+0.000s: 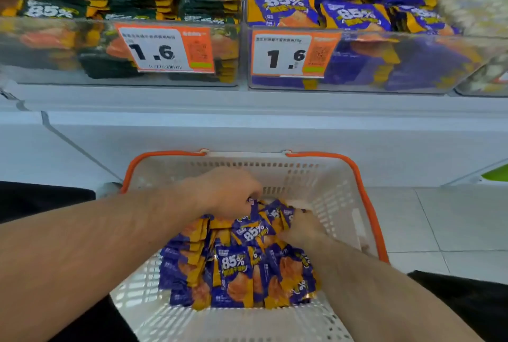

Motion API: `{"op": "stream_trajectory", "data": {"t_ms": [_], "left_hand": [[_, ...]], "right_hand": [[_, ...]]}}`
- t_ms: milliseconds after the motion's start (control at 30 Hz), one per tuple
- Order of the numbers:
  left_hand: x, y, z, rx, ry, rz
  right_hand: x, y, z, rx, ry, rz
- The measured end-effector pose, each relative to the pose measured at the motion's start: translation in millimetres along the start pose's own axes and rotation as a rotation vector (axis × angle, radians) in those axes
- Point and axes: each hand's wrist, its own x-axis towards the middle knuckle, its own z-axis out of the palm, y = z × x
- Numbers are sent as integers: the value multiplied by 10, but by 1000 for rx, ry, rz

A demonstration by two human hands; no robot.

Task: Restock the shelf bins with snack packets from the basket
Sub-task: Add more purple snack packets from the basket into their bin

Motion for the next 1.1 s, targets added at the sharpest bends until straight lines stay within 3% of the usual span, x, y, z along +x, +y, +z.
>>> {"op": "stream_trajectory", "data": {"t_ms": [167, 333, 533, 700, 767, 867, 967, 1100], "left_hand": [[22, -25, -16, -16, -28, -30], [15, -25, -31, -9, -67, -40], [-24, 4, -178, -11, 31, -55], [-72, 5, -290, -19, 208, -94], [-115, 39, -371, 7, 299, -73], [-165, 110, -496, -53, 404, -1], [-252, 172, -600, -278, 396, 17], [-368, 144, -662, -303, 508, 86]], "right_hand": [[-15, 125, 146, 90, -133, 115], [-167, 52, -43, 8, -2, 71], [-393, -32, -801, -141, 275, -66], [-682, -318, -1667, -186, 175, -305], [-868, -445, -1923, -146, 102, -370], [-1151, -569, -2204, -48, 121, -462], [-1475, -624, -2358, 160, 102, -477], [-1771, -590, -2470, 543, -41, -455]]}}
